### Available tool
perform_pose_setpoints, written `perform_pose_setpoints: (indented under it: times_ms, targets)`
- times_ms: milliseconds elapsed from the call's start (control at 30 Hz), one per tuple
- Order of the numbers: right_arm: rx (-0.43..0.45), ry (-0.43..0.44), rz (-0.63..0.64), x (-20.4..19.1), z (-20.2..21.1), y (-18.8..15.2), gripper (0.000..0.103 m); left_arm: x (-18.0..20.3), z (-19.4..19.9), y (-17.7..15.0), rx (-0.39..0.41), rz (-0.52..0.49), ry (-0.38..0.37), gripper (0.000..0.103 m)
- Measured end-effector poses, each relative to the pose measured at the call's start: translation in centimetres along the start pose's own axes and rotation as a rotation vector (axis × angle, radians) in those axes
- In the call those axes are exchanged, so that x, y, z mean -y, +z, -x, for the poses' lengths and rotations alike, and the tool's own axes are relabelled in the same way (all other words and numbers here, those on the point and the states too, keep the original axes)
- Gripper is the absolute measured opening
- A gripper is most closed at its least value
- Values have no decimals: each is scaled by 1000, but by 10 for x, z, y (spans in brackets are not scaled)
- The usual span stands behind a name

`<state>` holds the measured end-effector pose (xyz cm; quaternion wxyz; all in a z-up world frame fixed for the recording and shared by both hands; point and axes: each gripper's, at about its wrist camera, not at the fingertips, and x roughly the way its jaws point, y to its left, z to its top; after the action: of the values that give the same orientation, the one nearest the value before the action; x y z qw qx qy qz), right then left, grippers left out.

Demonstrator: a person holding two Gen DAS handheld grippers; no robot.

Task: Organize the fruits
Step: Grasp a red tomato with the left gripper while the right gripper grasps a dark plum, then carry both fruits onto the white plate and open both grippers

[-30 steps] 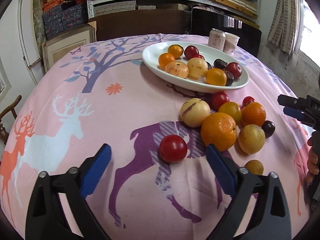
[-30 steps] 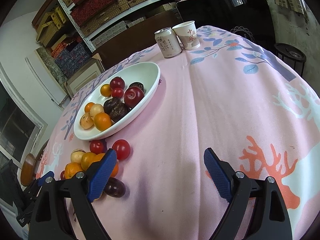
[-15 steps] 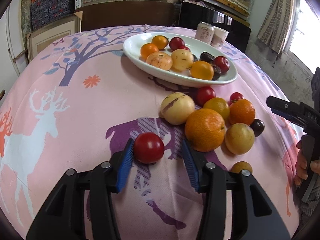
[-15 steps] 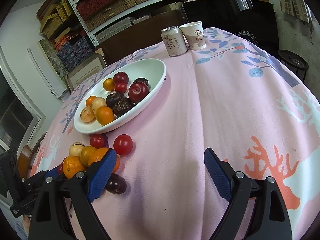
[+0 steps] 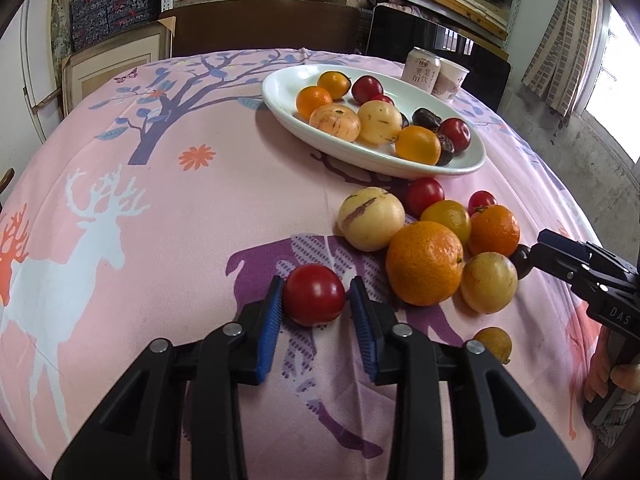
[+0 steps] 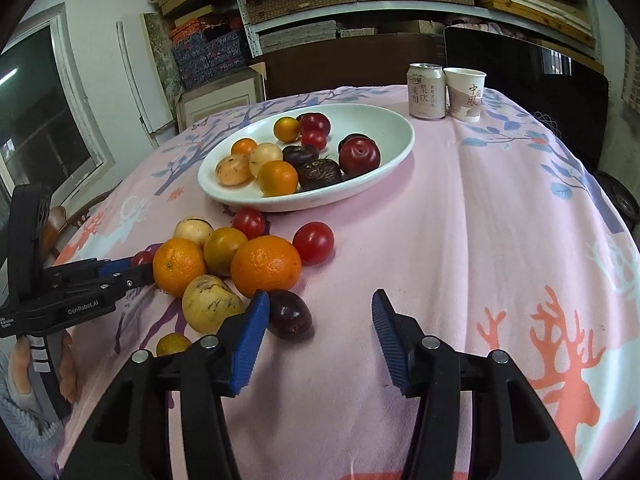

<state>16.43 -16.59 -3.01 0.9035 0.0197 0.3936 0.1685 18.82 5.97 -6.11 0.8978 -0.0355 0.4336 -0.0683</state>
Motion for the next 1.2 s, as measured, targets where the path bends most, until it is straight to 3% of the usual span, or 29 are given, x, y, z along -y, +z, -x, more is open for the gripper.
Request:
perform_pose_setpoints:
  times_ms: [333,533,1200]
  targets:
    - [-43,17,109,-26,-6,-6,54,2,-1,0,-2,-6,8,33]
    - [-105,67,137,-36,-15,-11,34,2,0,0,-2,-7,8,33]
    - [-113,80,83,-29,-16,-11,33,3,1,1,5,-9,-1,32]
